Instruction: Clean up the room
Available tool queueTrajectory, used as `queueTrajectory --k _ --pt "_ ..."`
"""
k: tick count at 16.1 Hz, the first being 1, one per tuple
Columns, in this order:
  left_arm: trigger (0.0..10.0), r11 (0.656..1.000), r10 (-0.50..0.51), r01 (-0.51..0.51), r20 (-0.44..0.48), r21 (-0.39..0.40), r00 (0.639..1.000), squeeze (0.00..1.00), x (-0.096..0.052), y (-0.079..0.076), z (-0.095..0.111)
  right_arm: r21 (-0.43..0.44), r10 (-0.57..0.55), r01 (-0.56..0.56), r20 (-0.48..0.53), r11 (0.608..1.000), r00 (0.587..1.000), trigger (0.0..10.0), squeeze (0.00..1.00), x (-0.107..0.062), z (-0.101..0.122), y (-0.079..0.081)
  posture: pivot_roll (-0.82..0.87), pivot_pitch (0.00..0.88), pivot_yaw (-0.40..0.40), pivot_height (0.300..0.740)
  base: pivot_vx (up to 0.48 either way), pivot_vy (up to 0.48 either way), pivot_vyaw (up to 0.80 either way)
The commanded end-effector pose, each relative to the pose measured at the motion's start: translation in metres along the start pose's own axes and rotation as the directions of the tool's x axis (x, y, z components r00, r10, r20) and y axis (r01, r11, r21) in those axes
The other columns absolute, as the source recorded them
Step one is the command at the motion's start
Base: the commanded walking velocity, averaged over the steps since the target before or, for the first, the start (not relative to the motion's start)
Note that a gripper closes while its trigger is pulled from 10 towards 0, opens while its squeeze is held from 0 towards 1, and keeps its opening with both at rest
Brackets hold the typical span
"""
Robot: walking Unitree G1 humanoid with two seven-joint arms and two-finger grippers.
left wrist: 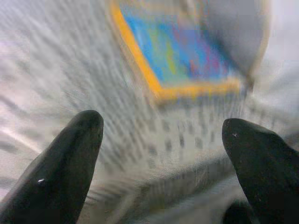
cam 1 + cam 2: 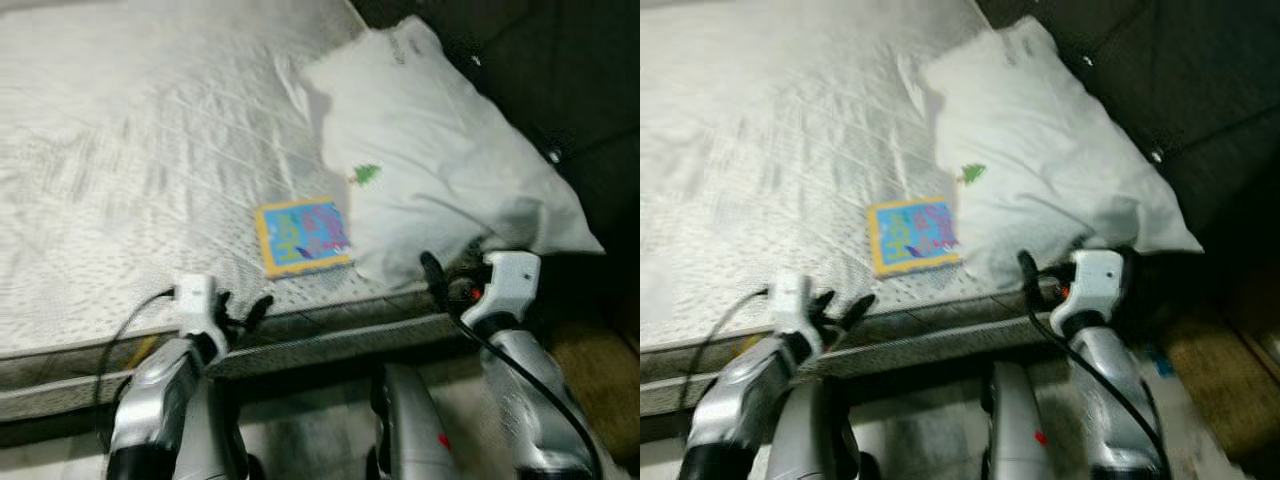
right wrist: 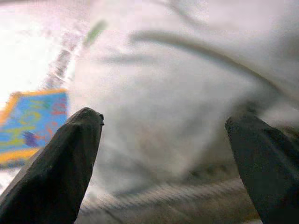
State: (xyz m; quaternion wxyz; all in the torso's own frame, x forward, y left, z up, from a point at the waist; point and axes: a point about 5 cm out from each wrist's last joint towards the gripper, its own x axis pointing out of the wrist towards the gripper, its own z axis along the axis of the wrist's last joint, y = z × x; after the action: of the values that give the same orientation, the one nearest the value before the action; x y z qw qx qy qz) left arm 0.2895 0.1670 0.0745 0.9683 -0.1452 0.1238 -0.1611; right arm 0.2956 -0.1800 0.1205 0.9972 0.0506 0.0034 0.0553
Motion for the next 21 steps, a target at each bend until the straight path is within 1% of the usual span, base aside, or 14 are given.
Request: queueTrajectory --k 1,2,3,5,6,7,8,11,12,13,16,19,20,21 --pt "10.0 0.999 0.028 -0.03 0.062 0.019 0.998 0.0 -0.007 0.001 0.012 0.007 0.015 -0.015 0.011 1.0 1.0 10.0 0.0 0.003 -0.001 0.005 -0.03 0.022 0.013 0.536 0.0 0.0 0.0" --pt "10.0 0.994 0.095 -0.102 0.139 0.039 0.986 0.0 -0.02 0.002 0.019 0.024 0.024 -0.025 0.031 0.999 0.999 10.0 0.0 0.011 -0.001 0.01 0.0 0.0 0.011 0.536 0.0 0.0 0.0" --pt "10.0 0.987 0.136 -0.15 0.197 0.058 0.971 0.0 -0.029 0.004 0.025 0.035 0.034 -0.036 0.045 0.999 0.998 10.0 0.0 0.018 0.0 0.016 0.01 0.0 0.008 0.536 0.0 0.0 0.0" --pt "10.0 0.965 0.189 -0.233 0.295 0.119 0.936 0.0 -0.041 0.01 0.035 0.042 0.041 -0.043 0.053 0.998 0.998 10.0 0.0 0.029 -0.001 0.023 0.03 0.0 0.0 0.536 0.0 0.0 0.0" --pt "10.0 0.957 0.21 -0.262 0.322 0.126 0.923 0.0 -0.044 0.012 0.038 0.044 0.032 -0.034 0.045 0.998 0.998 10.0 0.0 0.033 -0.003 0.024 0.04 0.0 -0.004 0.536 0.0 0.0 0.0" --pt "10.0 0.952 0.221 -0.276 0.326 0.132 0.919 0.0 -0.045 0.014 0.038 0.042 0.023 -0.024 0.036 0.999 0.999 10.0 0.0 0.035 -0.004 0.025 0.05 0.0 -0.009 0.536 0.0 0.0 0.0" --pt "10.0 0.956 0.222 -0.268 0.307 0.118 0.925 0.0 -0.044 0.018 0.035 0.043 0.031 -0.032 0.044 0.999 0.999 10.0 0.0 0.04 -0.002 0.029 0.05 0.0 -0.018 0.536 0.0 0.0 0.0" --pt "10.0 0.955 0.215 -0.264 0.299 0.133 0.93 0.0 -0.041 0.026 0.037 0.128 0.058 -0.066 0.066 0.99 0.996 10.0 0.0 0.049 0.005 0.032 0.06 0.0 -0.04 0.536 0.0 0.0 0.0" --pt "10.0 0.957 0.189 -0.243 0.294 0.159 0.937 0.0 -0.041 0.027 0.036 0.154 0.074 -0.086 0.082 0.984 0.994 10.0 0.0 0.053 0.008 0.033 0.06 0.0 -0.045 0.544 0.0 0.0 -0.45" --pt "10.0 0.957 0.188 -0.242 0.293 0.162 0.938 0.0 -0.041 0.027 0.035 0.149 0.075 -0.088 0.087 0.985 0.993 10.0 0.0 0.054 0.009 0.033 0.06 0.0 -0.042 0.548 0.0 0.0 -0.44" --pt "10.0 0.952 0.249 -0.292 0.332 0.086 0.91 0.0 -0.039 0.029 0.034 0.163 0.049 -0.067 0.112 0.984 0.992 10.0 0.0 0.056 0.012 0.03 0.05 0.0 -0.027 0.582 0.0 0.0 -0.42" --pt "10.0 0.945 0.267 -0.317 0.365 0.084 0.892 0.0 -0.035 0.031 0.04 0.178 0.038 -0.06 0.125 0.982 0.991 10.0 0.0 0.058 0.015 0.03 0.03 0.0 -0.021 0.613 0.0 0.0 0.0" --pt "10.0 0.944 0.265 -0.318 0.369 0.089 0.891 0.0 -0.035 0.031 0.041 0.177 0.037 -0.06 0.127 0.982 0.991 10.0 0.0 0.058 0.015 0.03 0.03 0.0 -0.021 0.622 0.0 0.0 0.0" --pt "10.0 0.944 0.258 -0.314 0.373 0.097 0.891 0.0 -0.033 0.031 0.043 0.175 0.024 -0.046 0.129 0.983 0.991 10.0 0.0 0.059 0.016 0.026 0.03 0.0 -0.016 0.636 0.0 0.0 0.0"
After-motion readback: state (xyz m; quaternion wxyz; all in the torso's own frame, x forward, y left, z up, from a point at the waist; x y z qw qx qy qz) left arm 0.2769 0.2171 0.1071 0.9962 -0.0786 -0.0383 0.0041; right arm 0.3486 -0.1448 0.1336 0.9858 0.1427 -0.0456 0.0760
